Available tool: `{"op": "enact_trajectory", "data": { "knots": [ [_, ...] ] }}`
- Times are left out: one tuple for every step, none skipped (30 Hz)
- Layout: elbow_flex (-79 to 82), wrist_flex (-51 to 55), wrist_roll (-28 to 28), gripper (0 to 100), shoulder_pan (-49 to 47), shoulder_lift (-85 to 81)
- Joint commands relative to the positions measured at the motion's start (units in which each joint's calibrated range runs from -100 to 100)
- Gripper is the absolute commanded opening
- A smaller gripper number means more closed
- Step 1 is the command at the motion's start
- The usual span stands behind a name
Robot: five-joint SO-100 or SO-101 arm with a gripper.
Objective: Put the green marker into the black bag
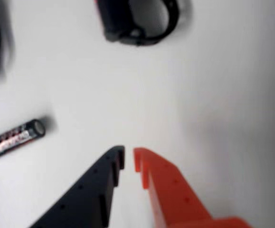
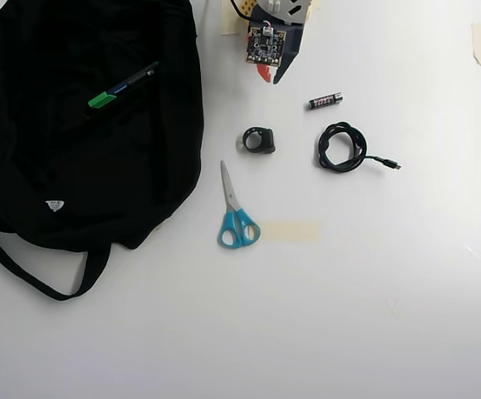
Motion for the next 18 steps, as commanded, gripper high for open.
{"op": "enact_trajectory", "data": {
  "knots": [
    [2.98,-0.86,0.31,2,-1.29,-5.82],
    [3.87,-1.12,0.31,2,-1.51,-7.07],
    [4.86,-1.2,0.31,2,-1.59,-8.39],
    [5.94,-1.2,0.31,2,-1.59,-9.56],
    [7.11,-1.2,0.31,2,-1.59,-10.88],
    [8.28,-1.2,0.31,2,-1.73,-12.29],
    [9.54,-1.2,0.31,2,-1.96,-13.7],
    [10.79,-1.2,0.31,2,-2.11,-15.45],
    [12.23,-1.2,0.37,2,-2.18,-17.27],
    [13.49,-1.2,0.37,2,-2.33,-19.02],
    [14.84,-1.03,0.37,2,-2.33,-20.76],
    [16.09,-0.68,0.37,2,-2.33,-22.17],
    [17.26,-0.51,0.37,2,-2.33,-23.33],
    [18.16,-0.43,0.37,2,-2.33,-24.0],
    [18.88,-0.43,0.37,2,-2.33,-24.41],
    [19.51,-0.43,0.37,2,-2.33,-24.74],
    [20.05,-0.43,0.37,2,-2.33,-25.07],
    [20.59,-0.43,0.37,2,-2.33,-25.57]
  ]
}}
